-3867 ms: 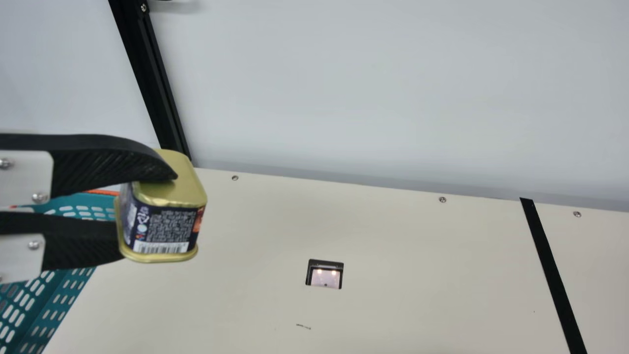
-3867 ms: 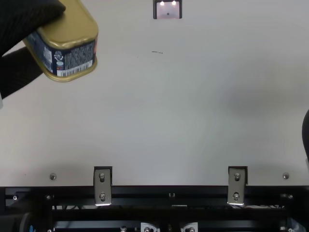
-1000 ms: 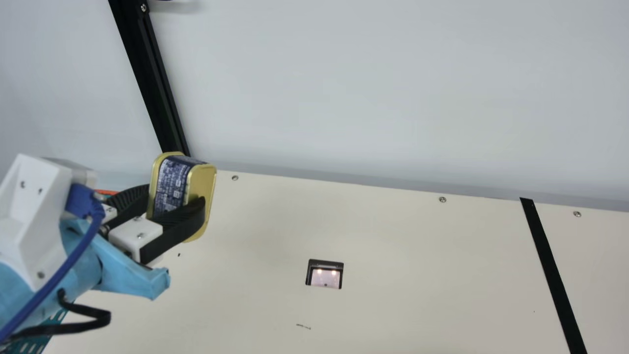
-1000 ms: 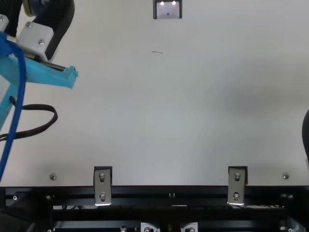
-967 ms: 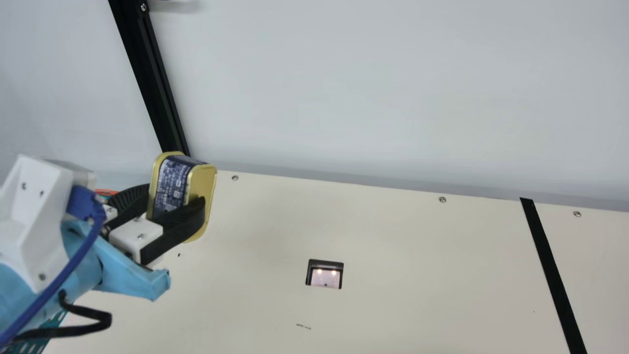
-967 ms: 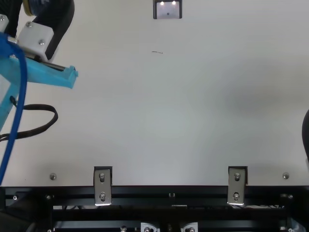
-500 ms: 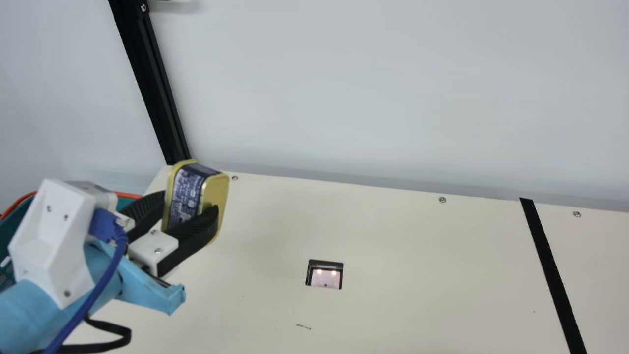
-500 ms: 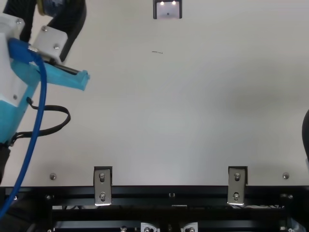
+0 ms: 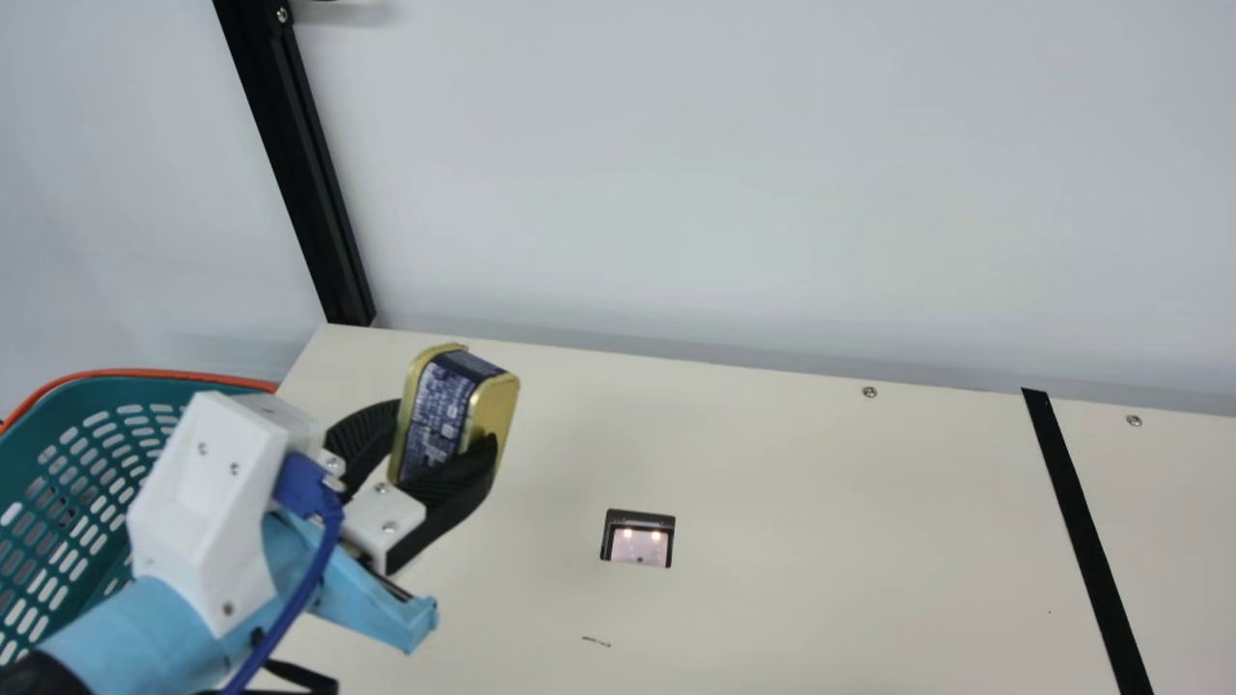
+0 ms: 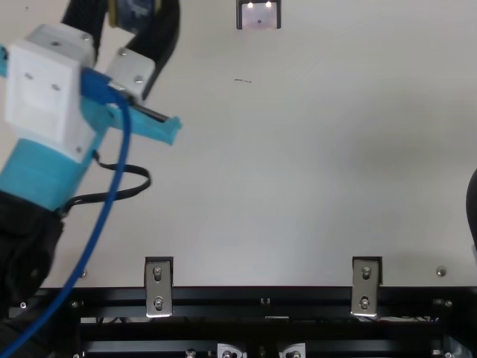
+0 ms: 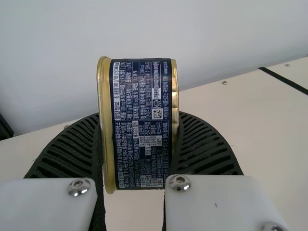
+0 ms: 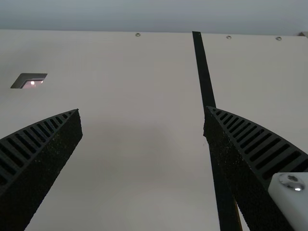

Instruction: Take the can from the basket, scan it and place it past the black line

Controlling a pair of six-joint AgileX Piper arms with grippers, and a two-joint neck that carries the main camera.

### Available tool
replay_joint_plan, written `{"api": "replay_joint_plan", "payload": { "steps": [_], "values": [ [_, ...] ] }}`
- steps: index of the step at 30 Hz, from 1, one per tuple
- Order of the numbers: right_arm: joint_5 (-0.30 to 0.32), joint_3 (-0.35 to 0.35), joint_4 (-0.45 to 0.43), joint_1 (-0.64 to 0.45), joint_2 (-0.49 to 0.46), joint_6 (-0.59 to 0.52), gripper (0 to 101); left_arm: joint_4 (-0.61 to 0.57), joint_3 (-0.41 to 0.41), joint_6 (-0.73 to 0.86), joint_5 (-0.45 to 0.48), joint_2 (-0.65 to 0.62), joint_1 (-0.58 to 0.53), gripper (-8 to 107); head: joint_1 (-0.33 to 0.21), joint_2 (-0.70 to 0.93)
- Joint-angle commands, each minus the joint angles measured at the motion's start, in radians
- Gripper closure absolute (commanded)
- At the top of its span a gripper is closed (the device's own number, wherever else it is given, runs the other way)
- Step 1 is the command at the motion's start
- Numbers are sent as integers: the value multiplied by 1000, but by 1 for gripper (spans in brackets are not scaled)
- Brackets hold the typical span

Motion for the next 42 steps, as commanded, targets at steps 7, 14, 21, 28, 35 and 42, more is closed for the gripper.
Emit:
{"api": "replay_joint_plan", "payload": {
  "steps": [7, 14, 21, 28, 35, 42],
  "values": [
    [0, 0, 0, 0, 0, 0, 0, -181, -17, 104, -128, 109, -126, 89, -37, -8],
    [0, 0, 0, 0, 0, 0, 0, -261, -51, 135, -202, 186, -204, 89, -37, -8],
    [0, 0, 0, 0, 0, 0, 0, -248, -87, 117, -237, 243, -213, 89, -37, -8],
    [0, 0, 0, 0, 0, 0, 0, -184, -121, 53, -263, 305, -191, 89, -37, -8],
    [0, 0, 0, 0, 0, 0, 0, -128, -146, -10, -312, 383, -183, 89, -37, -8],
    [0, 0, 0, 0, 0, 0, 0, -93, -168, -65, -363, 449, -175, 89, -37, -8]
  ]
}}
